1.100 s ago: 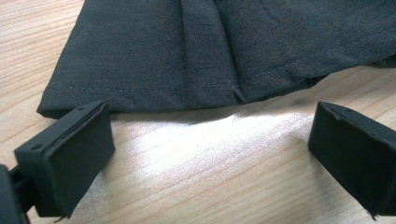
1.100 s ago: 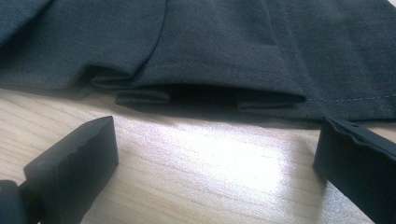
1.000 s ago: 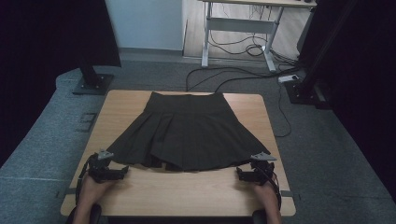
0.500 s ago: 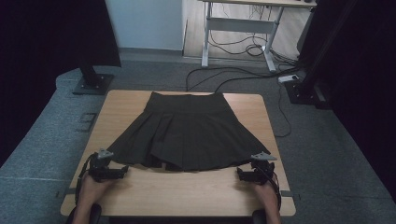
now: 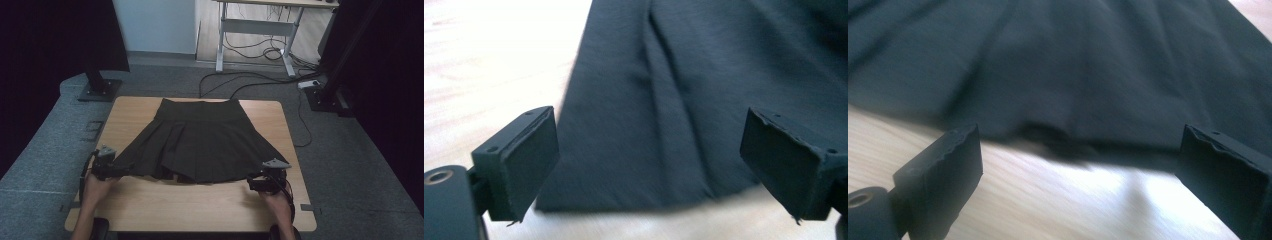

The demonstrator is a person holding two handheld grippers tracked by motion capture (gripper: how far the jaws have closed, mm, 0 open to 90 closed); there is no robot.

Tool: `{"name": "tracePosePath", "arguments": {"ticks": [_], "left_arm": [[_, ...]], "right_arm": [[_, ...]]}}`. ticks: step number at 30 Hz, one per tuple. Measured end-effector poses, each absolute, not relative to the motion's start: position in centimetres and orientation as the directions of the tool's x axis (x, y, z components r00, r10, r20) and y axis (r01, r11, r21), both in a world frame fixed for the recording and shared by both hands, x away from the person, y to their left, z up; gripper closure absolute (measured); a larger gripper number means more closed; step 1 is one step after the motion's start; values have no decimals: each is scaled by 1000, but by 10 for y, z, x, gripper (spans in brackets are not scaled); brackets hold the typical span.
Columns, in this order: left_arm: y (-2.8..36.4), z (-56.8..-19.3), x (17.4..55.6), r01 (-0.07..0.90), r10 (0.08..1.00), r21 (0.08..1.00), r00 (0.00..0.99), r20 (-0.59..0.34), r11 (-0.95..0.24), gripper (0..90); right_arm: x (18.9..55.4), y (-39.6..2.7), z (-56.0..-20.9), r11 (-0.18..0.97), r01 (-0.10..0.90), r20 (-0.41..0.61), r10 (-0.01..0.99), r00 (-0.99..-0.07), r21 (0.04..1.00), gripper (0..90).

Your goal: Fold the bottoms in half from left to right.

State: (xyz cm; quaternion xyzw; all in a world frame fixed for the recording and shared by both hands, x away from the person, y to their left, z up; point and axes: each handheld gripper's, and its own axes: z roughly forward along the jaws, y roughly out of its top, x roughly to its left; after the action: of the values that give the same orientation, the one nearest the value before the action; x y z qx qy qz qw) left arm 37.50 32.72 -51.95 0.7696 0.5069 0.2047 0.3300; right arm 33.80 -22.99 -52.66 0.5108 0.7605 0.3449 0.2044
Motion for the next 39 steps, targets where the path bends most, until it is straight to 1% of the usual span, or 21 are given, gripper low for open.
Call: {"name": "tracePosePath", "arguments": {"ticks": [2,3,5,9,12,15,19,22,23,26,28,29,39], "left_arm": [[326,-519,382,650,917,710,399,-13,-272,104],[325,-518,396,656,918,709,396,-31,-259,125],[322,-518,408,658,916,709,398,-40,-255,141],[316,-526,432,683,925,674,379,3,-282,142],[313,-536,443,710,931,635,364,39,-304,143],[313,-541,444,718,938,647,346,-10,-257,144],[309,-542,434,710,943,660,334,-10,-245,147],[305,-542,424,713,942,655,335,-9,-248,155],[303,-542,420,713,942,656,336,-8,-249,160],[296,-543,406,703,940,666,341,-10,-249,161],[293,-542,401,706,936,660,351,-10,-257,166],[288,-541,391,707,929,651,371,-11,-274,183],[256,-540,352,697,906,643,423,-13,-316,184]], "right_arm": [[343,-221,-524,239,636,57,911,-408,733,44],[346,-215,-522,242,642,57,911,-408,727,45],[352,-206,-521,244,649,58,912,-407,721,60],[364,-190,-523,226,649,65,917,-393,726,107],[371,-182,-526,219,654,68,921,-384,724,113],[378,-174,-533,234,669,55,923,-381,705,122],[383,-169,-543,277,677,11,922,-388,682,133],[384,-174,-545,273,681,2,927,-374,679,146],[384,-176,-545,261,687,17,929,-370,678,148],[383,-185,-544,271,691,-4,932,-362,670,170],[384,-193,-544,265,699,0,935,-355,664,170],[385,-198,-544,264,701,-3,936,-351,663,169],[394,-235,-545,201,715,16,959,-284,670,169]]}}
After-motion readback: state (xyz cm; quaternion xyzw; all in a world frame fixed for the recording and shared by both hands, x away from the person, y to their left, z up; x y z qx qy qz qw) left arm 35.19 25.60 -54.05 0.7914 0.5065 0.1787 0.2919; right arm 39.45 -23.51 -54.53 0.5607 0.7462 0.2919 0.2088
